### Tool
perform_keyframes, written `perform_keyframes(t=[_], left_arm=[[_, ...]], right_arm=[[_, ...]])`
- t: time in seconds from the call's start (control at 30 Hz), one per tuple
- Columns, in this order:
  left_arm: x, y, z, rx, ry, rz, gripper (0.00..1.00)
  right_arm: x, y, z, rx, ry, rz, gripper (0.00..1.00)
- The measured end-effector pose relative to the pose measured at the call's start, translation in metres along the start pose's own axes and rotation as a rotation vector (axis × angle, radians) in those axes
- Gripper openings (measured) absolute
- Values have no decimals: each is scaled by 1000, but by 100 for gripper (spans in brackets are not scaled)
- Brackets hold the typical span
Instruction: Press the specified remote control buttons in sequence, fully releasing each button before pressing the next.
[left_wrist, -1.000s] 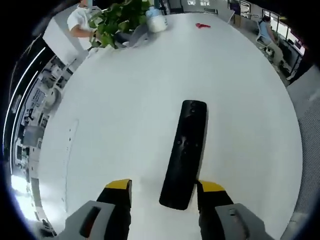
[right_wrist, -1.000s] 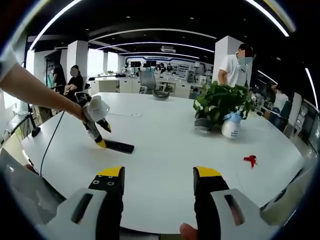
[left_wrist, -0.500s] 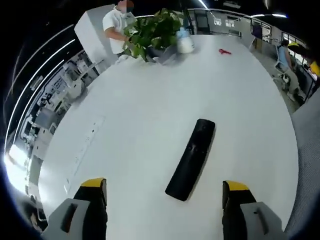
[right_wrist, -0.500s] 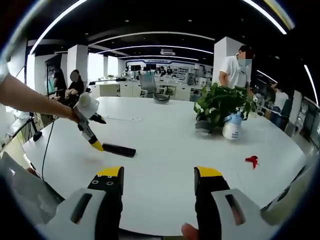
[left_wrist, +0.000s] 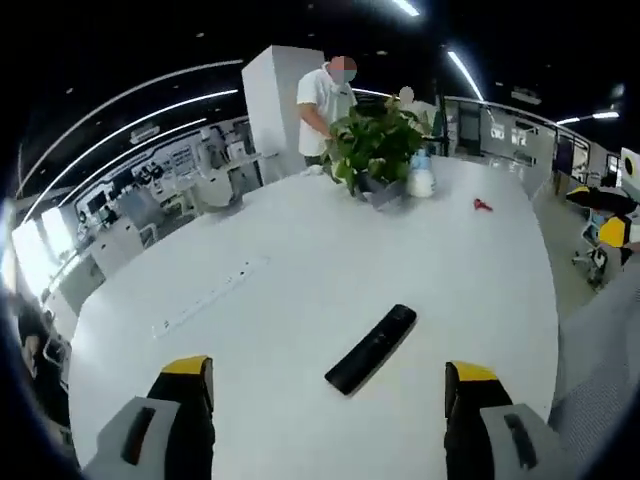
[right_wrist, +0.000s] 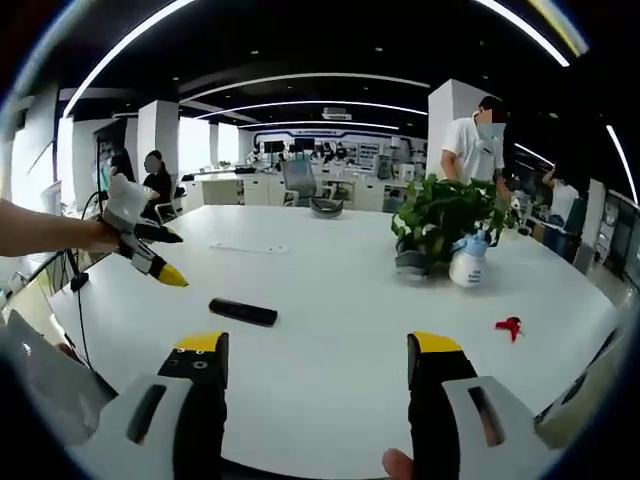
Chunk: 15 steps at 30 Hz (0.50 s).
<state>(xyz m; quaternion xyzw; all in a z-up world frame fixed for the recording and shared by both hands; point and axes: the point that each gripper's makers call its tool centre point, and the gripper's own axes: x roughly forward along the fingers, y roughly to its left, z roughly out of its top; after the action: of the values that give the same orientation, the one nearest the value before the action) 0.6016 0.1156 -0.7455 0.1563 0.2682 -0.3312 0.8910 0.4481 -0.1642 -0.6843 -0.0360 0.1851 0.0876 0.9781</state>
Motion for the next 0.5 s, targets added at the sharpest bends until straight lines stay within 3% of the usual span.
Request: perform_keyframes(t=[0.13,0.27,0.33,0.43,0.5], left_arm=[[-29,-1,1,-42,-60,46,100],[-55,1,5,-76,-137,118,100],[-66,3,4,-83,-148,147,100],[-87,-1,12,-126,-211,181,100],[-101,-1,12,-141,-222,193,100]], right_arm=[[-1,-5,17,0,-101,-38,100],[-3,-7,22,28,-137,-38,100],[-3,-8,24,52,-149,-30,100],[-2,-7,21,50,-134,-30,100],[-2,-6,22,41,-137,-30,100]])
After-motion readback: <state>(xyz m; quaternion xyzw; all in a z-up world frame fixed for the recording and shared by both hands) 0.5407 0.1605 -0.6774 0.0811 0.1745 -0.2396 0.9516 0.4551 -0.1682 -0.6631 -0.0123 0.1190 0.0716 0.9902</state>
